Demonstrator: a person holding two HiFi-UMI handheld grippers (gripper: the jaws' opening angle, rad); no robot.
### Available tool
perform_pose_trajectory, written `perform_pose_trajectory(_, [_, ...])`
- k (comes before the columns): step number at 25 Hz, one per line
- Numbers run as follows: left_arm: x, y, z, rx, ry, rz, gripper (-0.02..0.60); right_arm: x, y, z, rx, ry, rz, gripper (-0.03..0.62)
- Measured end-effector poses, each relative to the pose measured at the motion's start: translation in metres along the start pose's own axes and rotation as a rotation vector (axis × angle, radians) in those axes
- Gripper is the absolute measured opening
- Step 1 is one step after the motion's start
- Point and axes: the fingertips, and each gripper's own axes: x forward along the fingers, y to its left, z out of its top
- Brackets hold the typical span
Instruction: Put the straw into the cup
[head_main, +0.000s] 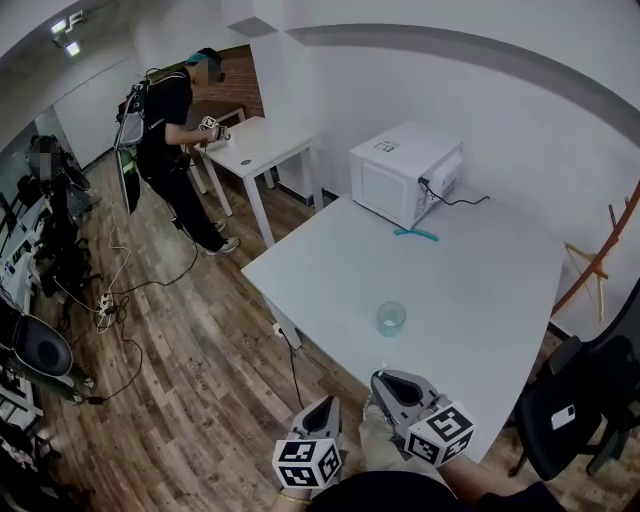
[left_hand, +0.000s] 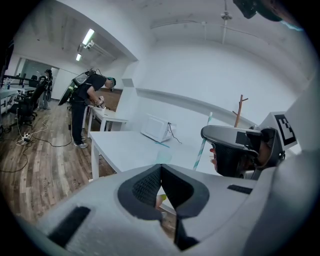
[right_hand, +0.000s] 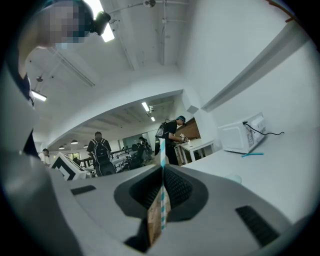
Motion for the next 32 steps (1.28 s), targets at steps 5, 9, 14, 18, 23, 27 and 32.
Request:
perform_pose_trajectory(5, [0.024, 0.008, 0.005, -0.001, 0.016, 0.013, 0.011, 0.014, -0.033, 0.001, 0.000, 0.010, -0.030, 0.034])
perform_pose_trajectory(9, [0.045, 0.013, 0.012, 0.004, 0.024, 0.012, 0.011, 0.025, -0.067, 0.008, -0.005, -0.003, -0.078, 0.034])
perform_pose_trajectory(14, [0.071, 0.016, 0.015, 0.011, 0.046, 0.010, 0.011, 0.036, -0.115, 0.026, -0.003, -0.043, -0.145, 0.034])
perform_pose_trajectory(18, [0.087, 0.017, 0.013, 0.015, 0.070, 0.010, 0.011, 0.043, -0.149, 0.032, 0.024, -0.057, -0.188, 0.034])
perform_pose_trajectory(23, [0.098, 0.020, 0.013, 0.021, 0.091, 0.012, 0.011, 0.052, -0.175, 0.043, 0.029, -0.083, -0.222, 0.034])
perform_pose_trajectory(27, [0.104, 0.021, 0.012, 0.026, 0.107, 0.009, 0.011, 0.060, -0.188, 0.050, 0.031, -0.098, -0.239, 0.034])
perform_pose_trajectory(32, [0.112, 0.020, 0.008, 0.031, 0.126, 0.002, 0.011, 0.068, -0.199, 0.052, 0.031, -0.103, -0.251, 0.034])
